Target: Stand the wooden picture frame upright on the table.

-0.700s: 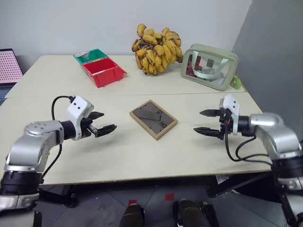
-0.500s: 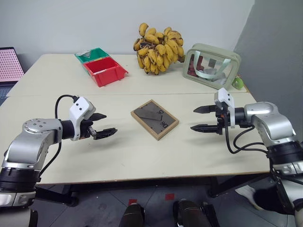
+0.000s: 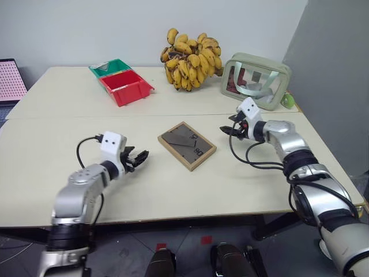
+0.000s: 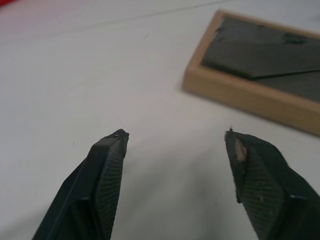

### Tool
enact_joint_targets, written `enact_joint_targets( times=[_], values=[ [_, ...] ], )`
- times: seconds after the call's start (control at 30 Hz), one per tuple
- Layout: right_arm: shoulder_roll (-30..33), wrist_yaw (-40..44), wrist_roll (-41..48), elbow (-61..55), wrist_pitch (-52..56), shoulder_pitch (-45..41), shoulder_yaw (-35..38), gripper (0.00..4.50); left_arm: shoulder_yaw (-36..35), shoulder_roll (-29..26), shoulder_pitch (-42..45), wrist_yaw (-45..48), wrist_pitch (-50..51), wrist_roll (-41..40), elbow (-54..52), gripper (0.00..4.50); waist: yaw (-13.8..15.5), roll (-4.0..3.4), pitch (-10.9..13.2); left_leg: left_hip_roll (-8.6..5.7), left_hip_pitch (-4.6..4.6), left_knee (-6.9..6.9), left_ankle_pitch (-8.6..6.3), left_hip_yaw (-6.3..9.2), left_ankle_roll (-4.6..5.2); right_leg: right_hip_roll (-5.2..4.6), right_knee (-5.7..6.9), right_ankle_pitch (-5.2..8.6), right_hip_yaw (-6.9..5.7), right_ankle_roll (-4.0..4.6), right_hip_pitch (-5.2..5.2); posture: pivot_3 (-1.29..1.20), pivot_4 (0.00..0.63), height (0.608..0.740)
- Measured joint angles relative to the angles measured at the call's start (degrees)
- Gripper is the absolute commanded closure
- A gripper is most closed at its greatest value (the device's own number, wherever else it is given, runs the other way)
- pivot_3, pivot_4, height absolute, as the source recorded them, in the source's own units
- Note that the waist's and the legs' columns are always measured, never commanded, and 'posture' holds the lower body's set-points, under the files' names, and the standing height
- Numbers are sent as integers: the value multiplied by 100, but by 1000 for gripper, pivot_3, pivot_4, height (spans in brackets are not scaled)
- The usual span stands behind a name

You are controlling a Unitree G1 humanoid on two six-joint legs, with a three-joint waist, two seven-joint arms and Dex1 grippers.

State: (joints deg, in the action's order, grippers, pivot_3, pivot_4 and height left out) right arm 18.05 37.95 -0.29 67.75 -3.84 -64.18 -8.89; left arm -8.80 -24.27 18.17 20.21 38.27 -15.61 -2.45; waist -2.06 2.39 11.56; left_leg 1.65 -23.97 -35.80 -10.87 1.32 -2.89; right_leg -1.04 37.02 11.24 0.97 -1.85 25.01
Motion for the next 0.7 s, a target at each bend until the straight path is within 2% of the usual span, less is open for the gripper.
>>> enact_joint_targets(
  times=[0.13,0.3,0.37,0.57,0.6,0.7],
  values=[
    [-309,-361,-397,521,-228,-6,-101,3330,333,488,59,-739,-104,494,10,2951,41,0,0,-5,-1,-1,0,-1,0,-3,-2,-2,2,-2,-3,0,150,740],
    [-582,-246,-577,676,-322,-3,-127,4500,774,924,360,-829,-124,662,199,4096,20,0,0,-4,10,-9,0,-1,1,0,0,-11,2,-3,-14,0,150,740],
    [-667,-29,-566,670,-322,8,-116,4500,953,1001,485,-798,-136,711,316,4439,16,-1,0,-1,14,-10,1,1,1,3,1,-12,0,-2,-17,0,150,740],
    [-570,809,-522,50,-468,584,-120,4500,1541,675,753,-204,-55,1030,514,4439,19,-20,-14,-3,65,-5,-1,6,1,2,-15,-7,-5,2,-81,0,150,740],
    [-546,911,-521,-208,-427,722,-132,4500,1585,612,756,-123,12,1049,479,4439,19,-20,-14,-4,71,-5,-1,7,1,1,-16,9,-5,29,-87,0,150,740],
    [-396,1345,-428,-1563,-33,1496,-180,4500,1742,227,626,311,454,1026,-35,4439,13,-20,-17,-2,78,2,-1,8,1,2,-12,11,-4,32,-88,0,150,740]
  ],
)
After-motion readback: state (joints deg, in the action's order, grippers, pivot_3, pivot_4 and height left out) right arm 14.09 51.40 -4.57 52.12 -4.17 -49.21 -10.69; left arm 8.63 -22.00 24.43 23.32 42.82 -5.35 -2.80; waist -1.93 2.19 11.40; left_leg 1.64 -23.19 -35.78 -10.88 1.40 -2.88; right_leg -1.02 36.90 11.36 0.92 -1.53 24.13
